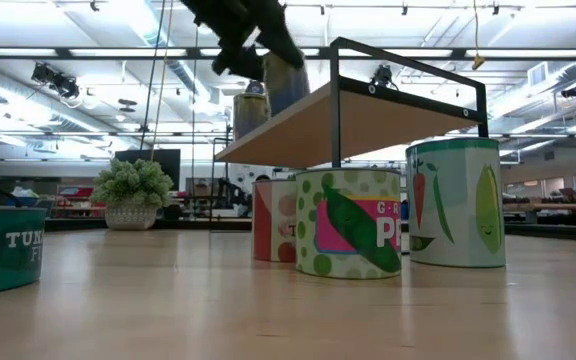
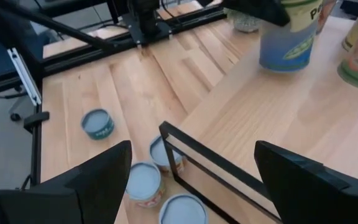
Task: Pick and place cans onto a shelf
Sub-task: Put the green-purple can on the shelf
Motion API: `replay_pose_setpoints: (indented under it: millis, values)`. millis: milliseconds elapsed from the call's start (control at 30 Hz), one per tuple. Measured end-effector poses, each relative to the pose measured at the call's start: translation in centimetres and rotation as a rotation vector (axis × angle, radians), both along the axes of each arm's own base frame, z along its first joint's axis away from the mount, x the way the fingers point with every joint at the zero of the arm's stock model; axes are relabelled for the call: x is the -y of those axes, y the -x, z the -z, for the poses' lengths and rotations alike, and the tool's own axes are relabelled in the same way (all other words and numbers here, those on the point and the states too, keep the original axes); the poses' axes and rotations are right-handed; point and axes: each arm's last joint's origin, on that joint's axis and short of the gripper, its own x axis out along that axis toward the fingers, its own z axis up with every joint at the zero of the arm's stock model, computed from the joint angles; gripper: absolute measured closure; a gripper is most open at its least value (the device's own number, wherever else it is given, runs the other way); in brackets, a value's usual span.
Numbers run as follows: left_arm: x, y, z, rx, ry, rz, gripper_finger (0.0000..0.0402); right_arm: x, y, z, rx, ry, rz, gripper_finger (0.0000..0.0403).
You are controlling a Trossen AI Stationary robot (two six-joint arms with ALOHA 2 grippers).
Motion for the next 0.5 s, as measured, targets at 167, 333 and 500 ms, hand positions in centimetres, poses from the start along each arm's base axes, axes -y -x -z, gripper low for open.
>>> replay_pose_setpoints:
  millis: [167, 333, 500]
  values:
    - [-2.0, 0.7, -0.5, -0.076, -0.019, -0.061, 0.0088, 0.0, -0.1, -0.1, 0.022, 0.002, 0.015, 0.0056]
    - [-3.4, 1.3, -0.4, -0.148, -0.033, -0.086, 0.0088, 0.1, -0.2, -0.2, 0.027, 0.001, 0.024, 0.0056]
    - [-4.4, 1.4, -0.1, -0.161, 0.0, -0.077, 0.0088, 0.2, -0.4, -0.2, 0.034, 0.0, 0.025, 0.0056]
